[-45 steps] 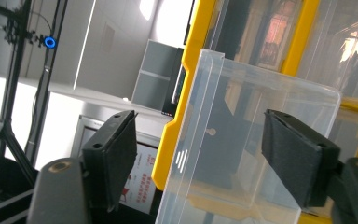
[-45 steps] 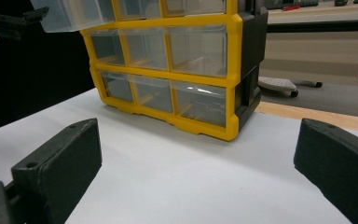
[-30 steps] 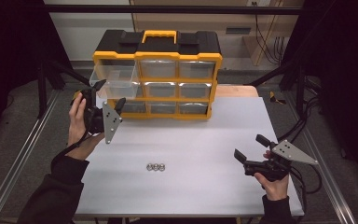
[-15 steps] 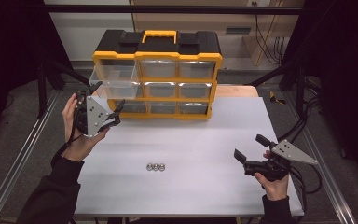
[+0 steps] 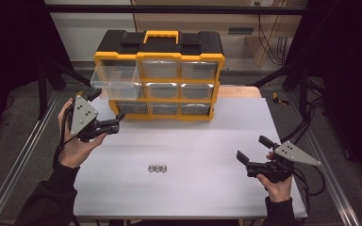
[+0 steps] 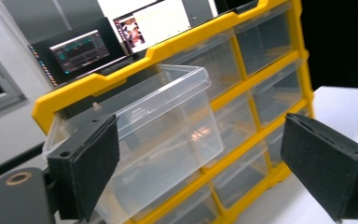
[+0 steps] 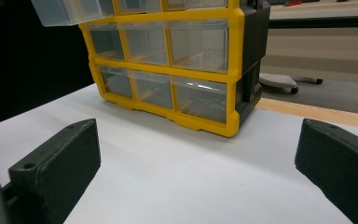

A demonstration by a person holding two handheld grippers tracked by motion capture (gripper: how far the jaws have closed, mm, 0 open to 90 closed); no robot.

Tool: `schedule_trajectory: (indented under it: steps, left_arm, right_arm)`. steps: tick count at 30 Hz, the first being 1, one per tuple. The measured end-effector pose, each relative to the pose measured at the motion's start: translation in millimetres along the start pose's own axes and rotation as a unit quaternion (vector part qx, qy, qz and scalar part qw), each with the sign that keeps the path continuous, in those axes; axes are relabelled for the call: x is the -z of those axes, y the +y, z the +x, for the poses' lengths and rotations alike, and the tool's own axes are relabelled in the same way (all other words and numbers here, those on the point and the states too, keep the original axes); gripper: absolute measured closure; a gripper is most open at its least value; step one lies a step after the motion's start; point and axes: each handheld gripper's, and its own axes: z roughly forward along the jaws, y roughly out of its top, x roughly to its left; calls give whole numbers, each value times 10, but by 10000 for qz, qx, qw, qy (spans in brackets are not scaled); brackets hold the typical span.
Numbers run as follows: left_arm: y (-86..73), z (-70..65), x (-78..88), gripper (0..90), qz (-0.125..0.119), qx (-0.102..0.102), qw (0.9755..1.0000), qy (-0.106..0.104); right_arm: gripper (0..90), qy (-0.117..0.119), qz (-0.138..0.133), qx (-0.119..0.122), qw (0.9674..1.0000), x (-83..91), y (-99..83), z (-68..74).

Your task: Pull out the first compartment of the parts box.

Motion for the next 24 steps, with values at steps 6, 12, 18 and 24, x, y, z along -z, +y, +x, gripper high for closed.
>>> schedule_trajectory:
  steps: [6, 12, 18, 24]
  left_arm:
    - [-11, 16, 89, 89, 33, 341, 9993, -161]
    - [-96, 39, 187, 84, 24, 612, 9978, -237]
    - [-213, 26, 252, 80, 103, 729, 9968, -313]
    - [-309, -20, 295, 78, 160, 829, 9954, -446]
  right_arm:
    - [5, 3, 15, -2, 10000, 5, 1, -1]
    - [5, -2, 28, 14, 10000, -7, -4, 0]
    - [5, -11, 69, 14, 10000, -16, -9, 7]
    - [5, -1, 117, 47, 9999, -32, -19, 11]
